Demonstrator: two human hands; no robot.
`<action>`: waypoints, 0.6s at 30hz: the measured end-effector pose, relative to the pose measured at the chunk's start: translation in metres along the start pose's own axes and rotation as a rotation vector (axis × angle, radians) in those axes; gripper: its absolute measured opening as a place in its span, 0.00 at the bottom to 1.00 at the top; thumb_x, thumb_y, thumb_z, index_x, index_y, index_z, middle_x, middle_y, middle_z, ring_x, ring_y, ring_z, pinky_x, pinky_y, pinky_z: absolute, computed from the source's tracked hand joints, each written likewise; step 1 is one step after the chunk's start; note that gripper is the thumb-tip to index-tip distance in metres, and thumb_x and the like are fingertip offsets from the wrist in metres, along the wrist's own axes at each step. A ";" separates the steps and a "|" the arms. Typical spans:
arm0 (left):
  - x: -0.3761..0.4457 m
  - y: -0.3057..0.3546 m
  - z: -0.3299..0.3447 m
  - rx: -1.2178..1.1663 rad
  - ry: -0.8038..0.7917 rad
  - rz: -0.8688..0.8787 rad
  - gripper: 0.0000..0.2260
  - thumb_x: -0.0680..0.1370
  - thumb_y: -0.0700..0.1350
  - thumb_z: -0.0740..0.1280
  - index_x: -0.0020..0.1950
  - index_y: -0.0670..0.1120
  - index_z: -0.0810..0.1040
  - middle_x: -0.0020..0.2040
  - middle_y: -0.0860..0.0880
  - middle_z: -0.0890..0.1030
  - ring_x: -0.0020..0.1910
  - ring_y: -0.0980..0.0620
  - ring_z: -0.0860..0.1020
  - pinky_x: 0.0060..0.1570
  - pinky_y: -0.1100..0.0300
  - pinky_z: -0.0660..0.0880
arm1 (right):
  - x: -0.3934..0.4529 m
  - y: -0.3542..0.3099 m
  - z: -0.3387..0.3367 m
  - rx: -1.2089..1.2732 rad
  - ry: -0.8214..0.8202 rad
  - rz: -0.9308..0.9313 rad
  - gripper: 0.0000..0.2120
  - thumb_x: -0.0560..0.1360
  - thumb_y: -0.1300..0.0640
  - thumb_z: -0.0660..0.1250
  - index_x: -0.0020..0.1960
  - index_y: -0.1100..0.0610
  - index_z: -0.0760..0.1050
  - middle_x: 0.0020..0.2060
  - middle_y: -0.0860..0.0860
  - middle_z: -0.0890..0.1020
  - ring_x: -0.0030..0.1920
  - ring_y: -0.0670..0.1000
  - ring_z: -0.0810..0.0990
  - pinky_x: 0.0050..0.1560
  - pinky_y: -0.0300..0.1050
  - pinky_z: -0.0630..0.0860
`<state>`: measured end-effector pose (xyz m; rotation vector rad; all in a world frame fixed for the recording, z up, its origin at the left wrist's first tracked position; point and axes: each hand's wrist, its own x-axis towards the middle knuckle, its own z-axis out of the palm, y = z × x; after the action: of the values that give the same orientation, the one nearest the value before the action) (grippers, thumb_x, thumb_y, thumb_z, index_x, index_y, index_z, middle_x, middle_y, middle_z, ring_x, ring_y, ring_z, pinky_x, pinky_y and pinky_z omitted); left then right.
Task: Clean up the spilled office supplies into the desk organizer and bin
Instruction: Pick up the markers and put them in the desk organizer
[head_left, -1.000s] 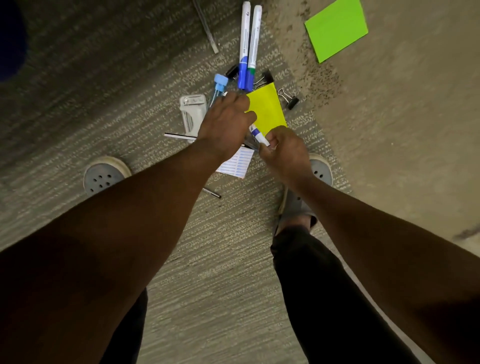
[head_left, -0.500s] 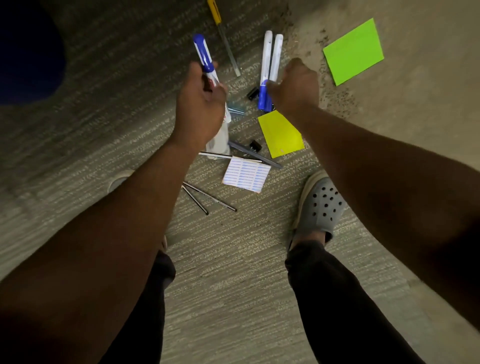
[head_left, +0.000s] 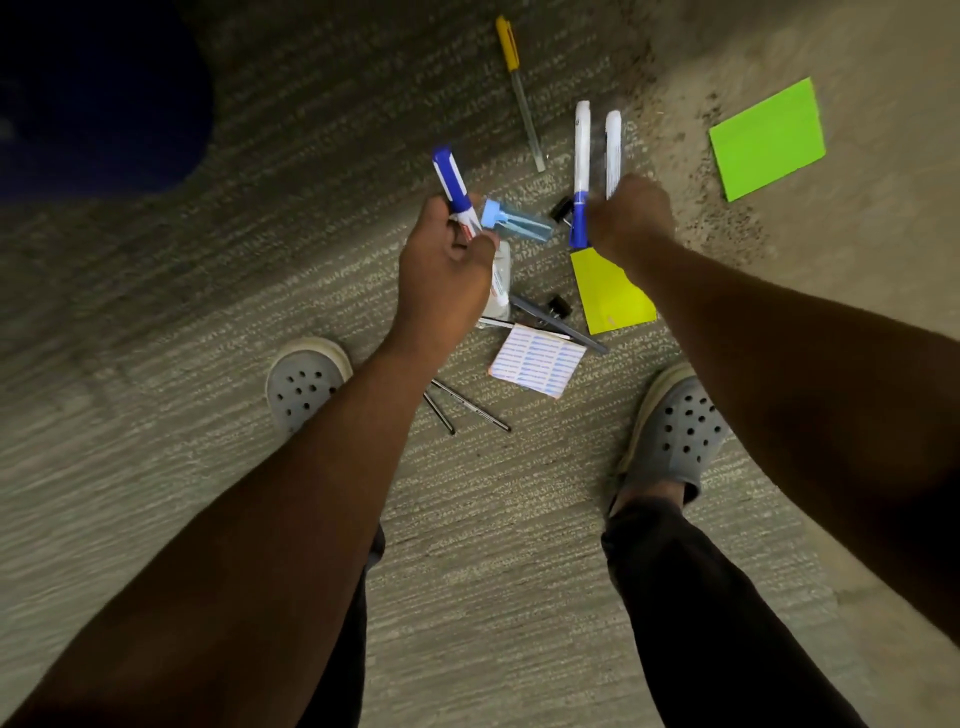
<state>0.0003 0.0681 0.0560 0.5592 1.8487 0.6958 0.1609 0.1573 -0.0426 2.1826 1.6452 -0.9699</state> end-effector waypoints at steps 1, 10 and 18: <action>-0.003 0.000 -0.003 -0.005 0.001 -0.003 0.11 0.78 0.36 0.65 0.58 0.46 0.72 0.49 0.44 0.82 0.45 0.51 0.80 0.51 0.49 0.79 | -0.001 0.002 0.001 0.013 0.001 -0.004 0.20 0.78 0.49 0.62 0.61 0.64 0.73 0.60 0.62 0.78 0.61 0.61 0.76 0.57 0.49 0.73; -0.004 -0.010 -0.023 0.004 0.013 -0.025 0.11 0.78 0.38 0.65 0.59 0.47 0.73 0.51 0.43 0.82 0.49 0.49 0.82 0.53 0.45 0.80 | -0.009 -0.017 0.018 0.018 0.045 -0.029 0.22 0.74 0.46 0.66 0.59 0.63 0.75 0.56 0.61 0.80 0.58 0.61 0.78 0.54 0.51 0.73; -0.025 0.006 -0.048 -0.207 -0.018 -0.074 0.11 0.78 0.34 0.57 0.56 0.45 0.72 0.39 0.44 0.76 0.36 0.51 0.75 0.36 0.57 0.74 | -0.048 -0.018 -0.003 0.089 0.094 -0.022 0.20 0.73 0.45 0.64 0.55 0.61 0.79 0.50 0.60 0.83 0.51 0.60 0.81 0.42 0.44 0.71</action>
<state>-0.0350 0.0462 0.0913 0.3598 1.7457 0.8186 0.1383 0.1287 -0.0064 2.3060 1.7015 -0.9783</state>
